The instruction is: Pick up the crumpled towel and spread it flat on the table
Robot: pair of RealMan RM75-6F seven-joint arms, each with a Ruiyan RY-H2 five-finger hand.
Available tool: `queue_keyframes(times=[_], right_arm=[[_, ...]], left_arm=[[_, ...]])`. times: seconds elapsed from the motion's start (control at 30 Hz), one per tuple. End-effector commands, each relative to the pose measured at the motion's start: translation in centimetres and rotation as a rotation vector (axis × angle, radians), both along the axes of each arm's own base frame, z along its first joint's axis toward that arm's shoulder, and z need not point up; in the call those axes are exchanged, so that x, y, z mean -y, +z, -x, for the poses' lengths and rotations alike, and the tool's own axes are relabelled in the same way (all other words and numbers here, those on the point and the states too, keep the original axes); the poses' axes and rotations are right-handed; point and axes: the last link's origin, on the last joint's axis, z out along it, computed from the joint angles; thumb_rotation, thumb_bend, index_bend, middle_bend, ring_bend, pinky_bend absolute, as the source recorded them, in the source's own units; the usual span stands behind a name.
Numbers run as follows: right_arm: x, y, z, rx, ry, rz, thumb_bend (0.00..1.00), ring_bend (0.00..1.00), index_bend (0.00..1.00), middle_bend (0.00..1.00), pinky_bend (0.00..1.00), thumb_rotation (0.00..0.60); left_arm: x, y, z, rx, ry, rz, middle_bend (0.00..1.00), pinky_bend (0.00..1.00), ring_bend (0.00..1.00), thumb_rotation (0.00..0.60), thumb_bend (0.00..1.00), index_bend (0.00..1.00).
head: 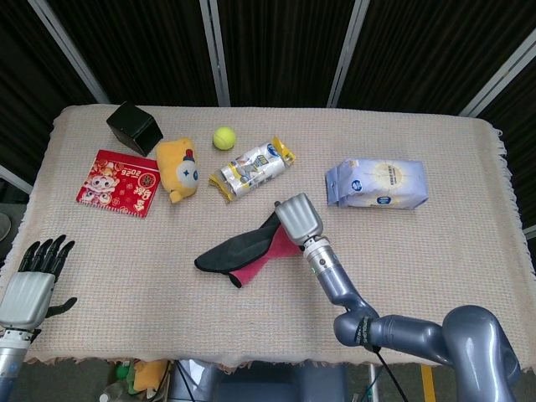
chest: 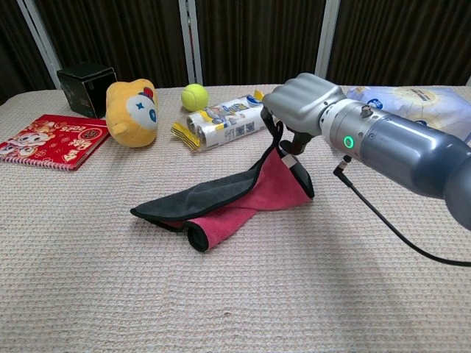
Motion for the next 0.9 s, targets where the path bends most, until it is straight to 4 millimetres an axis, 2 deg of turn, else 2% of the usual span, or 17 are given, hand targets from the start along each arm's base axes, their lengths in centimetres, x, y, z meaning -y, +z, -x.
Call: queue_keyframes(times=[0.03,0.23,0.53,0.77,0.9], right_arm=[[0.0,-0.1,0.1,-0.004,-0.001,-0.002,0.54,1.00,0.51,0.98,0.90,0.600],[-0.2,-0.2,0.1,-0.001,-0.008,-0.007,0.61,1.00,0.53,0.98,0.90,0.600],[-0.6,0.1,-0.5,0.004,0.012,-0.004,0.62,1.00,0.57,0.98,0.90,0.600],[-0.9,1.0,-0.3,0.001,0.019,0.013,0.62,1.00,0.69,0.98,0.90,0.600],[-1.0,1.7,-0.1,-0.002,0.021,0.023,0.62,1.00,0.73,0.98,0.90,0.600]], left_arm=[[0.0,0.0,0.0,0.000,0.001,0.000,0.00,0.00,0.00,0.600,0.00,0.00],[0.0,-0.1,0.1,-0.001,0.001,0.004,0.00,0.00,0.00,0.600,0.00,0.00],[0.0,-0.2,0.1,0.002,-0.002,0.007,0.00,0.00,0.00,0.600,0.00,0.00],[0.1,-0.2,0.1,0.003,-0.004,0.012,0.00,0.00,0.00,0.600,0.00,0.00],[0.1,-0.3,0.0,0.004,-0.009,0.012,0.00,0.00,0.00,0.600,0.00,0.00]])
